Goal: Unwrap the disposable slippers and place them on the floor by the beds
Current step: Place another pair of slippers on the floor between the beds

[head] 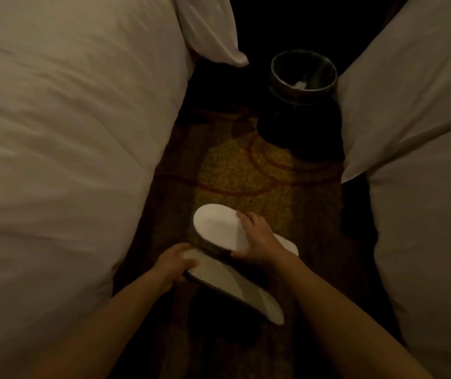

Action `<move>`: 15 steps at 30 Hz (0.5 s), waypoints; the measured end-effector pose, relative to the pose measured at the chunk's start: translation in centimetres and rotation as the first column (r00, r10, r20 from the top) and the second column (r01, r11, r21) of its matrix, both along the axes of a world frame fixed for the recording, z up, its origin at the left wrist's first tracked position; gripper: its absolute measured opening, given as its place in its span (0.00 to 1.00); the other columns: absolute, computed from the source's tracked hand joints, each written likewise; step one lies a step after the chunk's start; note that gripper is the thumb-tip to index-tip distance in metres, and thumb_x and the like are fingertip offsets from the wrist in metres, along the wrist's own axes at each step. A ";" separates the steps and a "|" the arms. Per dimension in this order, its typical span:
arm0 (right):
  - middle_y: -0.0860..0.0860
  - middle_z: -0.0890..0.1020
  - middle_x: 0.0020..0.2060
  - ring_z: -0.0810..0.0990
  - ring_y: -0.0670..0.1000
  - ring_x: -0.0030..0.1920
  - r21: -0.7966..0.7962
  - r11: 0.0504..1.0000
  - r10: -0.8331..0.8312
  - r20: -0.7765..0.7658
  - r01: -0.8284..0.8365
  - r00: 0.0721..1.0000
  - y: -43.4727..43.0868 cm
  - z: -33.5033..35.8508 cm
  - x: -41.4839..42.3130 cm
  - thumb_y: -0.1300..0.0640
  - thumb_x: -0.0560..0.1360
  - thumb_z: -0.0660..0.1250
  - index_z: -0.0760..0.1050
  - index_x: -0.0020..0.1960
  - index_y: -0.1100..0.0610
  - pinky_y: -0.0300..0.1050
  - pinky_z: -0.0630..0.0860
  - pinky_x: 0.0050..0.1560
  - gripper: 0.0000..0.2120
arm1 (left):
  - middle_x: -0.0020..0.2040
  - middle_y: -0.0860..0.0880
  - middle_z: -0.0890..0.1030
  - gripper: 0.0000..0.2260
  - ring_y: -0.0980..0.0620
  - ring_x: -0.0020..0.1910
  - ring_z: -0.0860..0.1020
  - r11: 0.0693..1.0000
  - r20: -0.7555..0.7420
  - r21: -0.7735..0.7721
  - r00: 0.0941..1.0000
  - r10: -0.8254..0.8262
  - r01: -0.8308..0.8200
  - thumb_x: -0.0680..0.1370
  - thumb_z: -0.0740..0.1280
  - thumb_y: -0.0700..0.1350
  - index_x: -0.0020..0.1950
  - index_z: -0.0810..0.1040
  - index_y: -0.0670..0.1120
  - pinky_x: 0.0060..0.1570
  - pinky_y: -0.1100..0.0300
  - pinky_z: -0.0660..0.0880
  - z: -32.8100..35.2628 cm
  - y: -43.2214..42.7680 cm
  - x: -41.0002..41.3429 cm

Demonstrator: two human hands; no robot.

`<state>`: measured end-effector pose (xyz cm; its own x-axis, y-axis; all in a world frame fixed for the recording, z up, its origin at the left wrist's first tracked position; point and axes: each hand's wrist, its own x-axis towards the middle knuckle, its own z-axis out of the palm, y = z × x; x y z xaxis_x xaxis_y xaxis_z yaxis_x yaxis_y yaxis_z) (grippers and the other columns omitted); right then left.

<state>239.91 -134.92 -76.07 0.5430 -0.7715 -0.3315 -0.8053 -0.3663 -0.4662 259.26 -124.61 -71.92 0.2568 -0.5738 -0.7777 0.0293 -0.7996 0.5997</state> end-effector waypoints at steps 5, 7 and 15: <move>0.57 0.54 0.74 0.54 0.60 0.72 -0.030 0.998 0.053 -0.109 -0.056 0.993 -3.3 -8.3 0.5 0.43 0.66 0.71 0.47 0.75 0.52 0.55 0.54 0.73 0.48 | 0.53 0.41 0.75 0.05 0.46 0.48 0.77 0.992 0.002 0.094 0.996 -0.088 0.088 0.76 0.64 0.34 0.51 0.76 0.38 0.33 0.62 0.79 -3.5 -3.1 0.8; 0.58 0.56 0.73 0.55 0.60 0.72 -0.065 0.994 0.080 -0.132 -0.089 0.988 -3.7 -10.8 1.3 0.42 0.66 0.71 0.47 0.75 0.53 0.55 0.53 0.74 0.48 | 0.44 0.41 0.75 0.03 0.47 0.39 0.77 0.993 -0.054 0.110 0.998 -0.029 0.035 0.76 0.64 0.32 0.42 0.75 0.38 0.25 0.60 0.79 -4.7 -3.6 0.9; 0.58 0.46 0.76 0.46 0.59 0.76 -0.032 0.990 0.123 -0.253 -0.136 0.960 -3.7 -13.7 1.5 0.37 0.67 0.68 0.41 0.76 0.55 0.57 0.43 0.74 0.51 | 0.44 0.39 0.76 0.07 0.42 0.37 0.78 0.958 -0.111 0.281 0.993 -0.033 0.063 0.76 0.65 0.36 0.54 0.71 0.38 0.24 0.55 0.79 -7.6 -2.2 1.9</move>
<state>241.37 -138.65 -89.77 0.5439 -0.7186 -0.4333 -0.8380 -0.4924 -0.2352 261.16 -126.85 -79.51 0.1438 -0.3357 -0.9309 0.0371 -0.9382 0.3441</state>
